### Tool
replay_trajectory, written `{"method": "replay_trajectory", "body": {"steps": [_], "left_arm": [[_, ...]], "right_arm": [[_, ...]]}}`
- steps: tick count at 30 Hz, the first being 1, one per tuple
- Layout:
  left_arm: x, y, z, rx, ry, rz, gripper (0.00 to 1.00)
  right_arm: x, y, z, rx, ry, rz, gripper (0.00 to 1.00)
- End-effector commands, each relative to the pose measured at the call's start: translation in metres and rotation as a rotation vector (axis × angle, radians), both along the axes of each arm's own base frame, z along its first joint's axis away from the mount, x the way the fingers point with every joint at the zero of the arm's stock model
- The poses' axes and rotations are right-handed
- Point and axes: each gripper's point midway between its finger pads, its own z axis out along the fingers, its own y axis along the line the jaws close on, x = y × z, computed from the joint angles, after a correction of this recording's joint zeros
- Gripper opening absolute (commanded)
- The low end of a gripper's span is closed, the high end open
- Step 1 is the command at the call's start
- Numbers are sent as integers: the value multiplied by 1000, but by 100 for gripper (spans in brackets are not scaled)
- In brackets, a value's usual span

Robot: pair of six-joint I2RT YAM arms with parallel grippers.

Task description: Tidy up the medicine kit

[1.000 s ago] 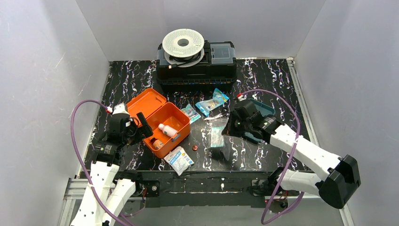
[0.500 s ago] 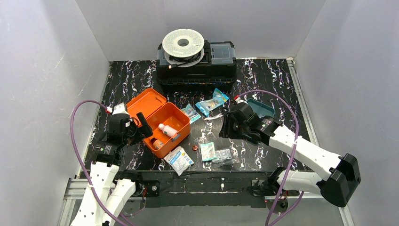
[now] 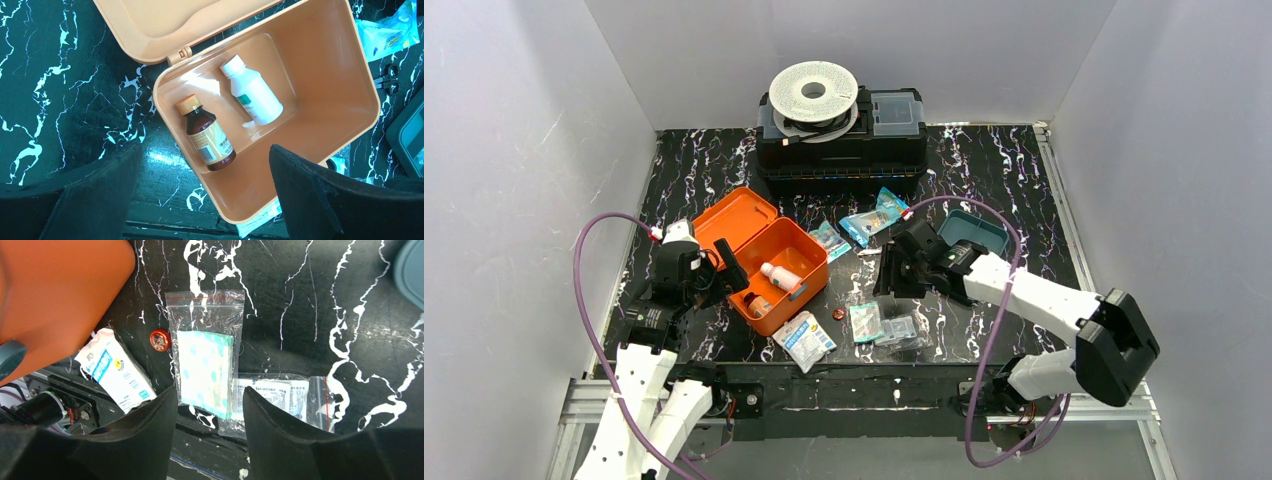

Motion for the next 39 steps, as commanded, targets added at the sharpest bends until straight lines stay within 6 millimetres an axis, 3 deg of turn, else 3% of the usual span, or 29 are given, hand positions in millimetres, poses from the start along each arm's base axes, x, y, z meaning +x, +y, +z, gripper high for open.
{"method": "replay_trajectory", "body": {"steps": [1,15,26,30,34,37,39], "left_arm": [[-1,1,0,14,0,-9,98],[0,0,0,11,4,-12,98],[0,0,-1,12,8,-14,98],[0,0,-2,13,10,-15,98],[0,0,-2,14,10,-15,98],[0,0,-2,15,11,-14,98],[0,0,-2,14,11,-14,98]], "right_arm": [[6,18,-3,43,8,21,58],[-12,23,-56,3,133,101,56],[-16,23,-76,-21,169,139,48],[-18,29,-80,-4,186,153,39],[-17,29,-81,-8,186,152,20],[-14,28,-75,-6,161,146,4],[-10,25,-67,-8,129,131,1]]}}
